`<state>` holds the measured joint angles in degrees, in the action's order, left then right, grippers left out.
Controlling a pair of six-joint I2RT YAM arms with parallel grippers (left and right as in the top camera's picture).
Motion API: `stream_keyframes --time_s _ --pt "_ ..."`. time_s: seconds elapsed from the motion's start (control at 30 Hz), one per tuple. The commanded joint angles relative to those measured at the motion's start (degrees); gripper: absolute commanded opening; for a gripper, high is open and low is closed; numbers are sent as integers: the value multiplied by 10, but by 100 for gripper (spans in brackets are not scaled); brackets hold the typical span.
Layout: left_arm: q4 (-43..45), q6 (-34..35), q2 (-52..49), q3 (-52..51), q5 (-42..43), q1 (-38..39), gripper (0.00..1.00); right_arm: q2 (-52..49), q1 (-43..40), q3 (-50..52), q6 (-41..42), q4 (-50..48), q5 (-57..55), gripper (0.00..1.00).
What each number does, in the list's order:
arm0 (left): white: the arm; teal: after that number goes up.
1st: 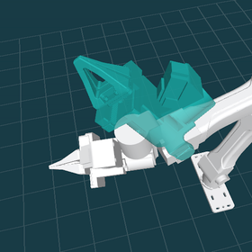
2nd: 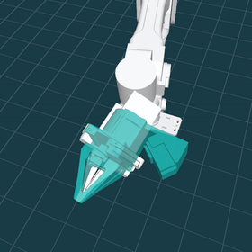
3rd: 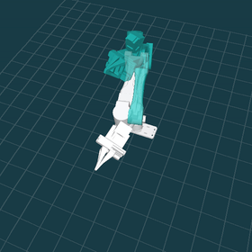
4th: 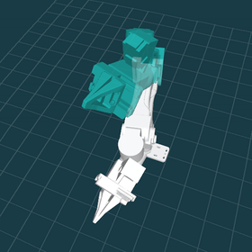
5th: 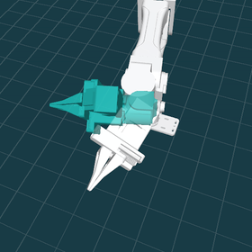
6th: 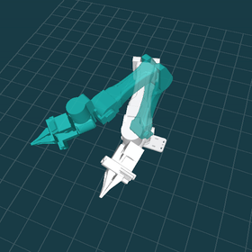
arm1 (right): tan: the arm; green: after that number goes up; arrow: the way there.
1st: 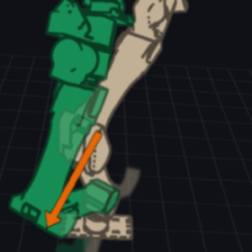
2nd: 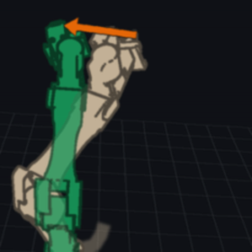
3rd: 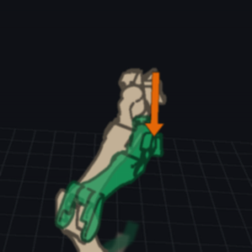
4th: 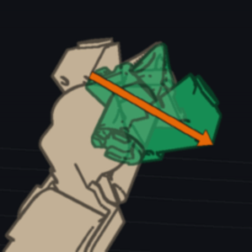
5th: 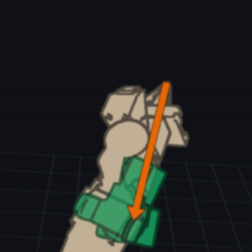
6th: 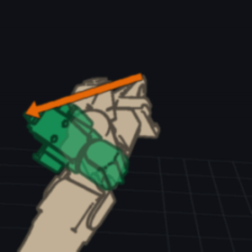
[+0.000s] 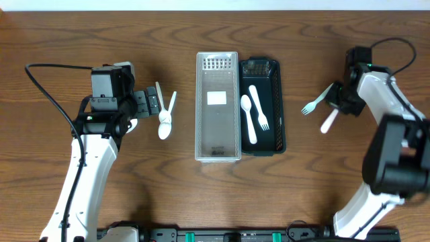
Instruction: Pack container
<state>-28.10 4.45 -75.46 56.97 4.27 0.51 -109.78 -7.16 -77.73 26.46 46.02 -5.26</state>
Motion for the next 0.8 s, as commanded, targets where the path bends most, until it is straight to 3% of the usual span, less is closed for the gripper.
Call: stream_keyframes --time_s 0.0,0.1,0.23,0.4,0.57,0.67,0.73,0.77 --pt "0 -3 -2 10 -5 -2 98 136 56 -28 -26 -7 66 1" --pt "0 -4 -2 10 -5 -2 98 207 127 -29 -26 -36 84 1" --pt "0 -4 -2 10 -5 -2 98 224 219 -29 -27 -62 67 1" --pt "0 -4 -2 10 -5 -2 98 160 311 -27 -14 -53 11 1" --pt "0 -4 -2 10 -5 -2 98 49 337 -27 2 -52 -7 2" --pt "0 -4 -2 10 -5 -2 98 6 337 -27 3 -60 -5 15" --pt "0 -3 -2 10 -5 -2 98 2 333 -28 1 -64 -5 36" --pt "0 -4 -2 10 -5 -2 98 8 329 -33 -3 -64 -5 51"
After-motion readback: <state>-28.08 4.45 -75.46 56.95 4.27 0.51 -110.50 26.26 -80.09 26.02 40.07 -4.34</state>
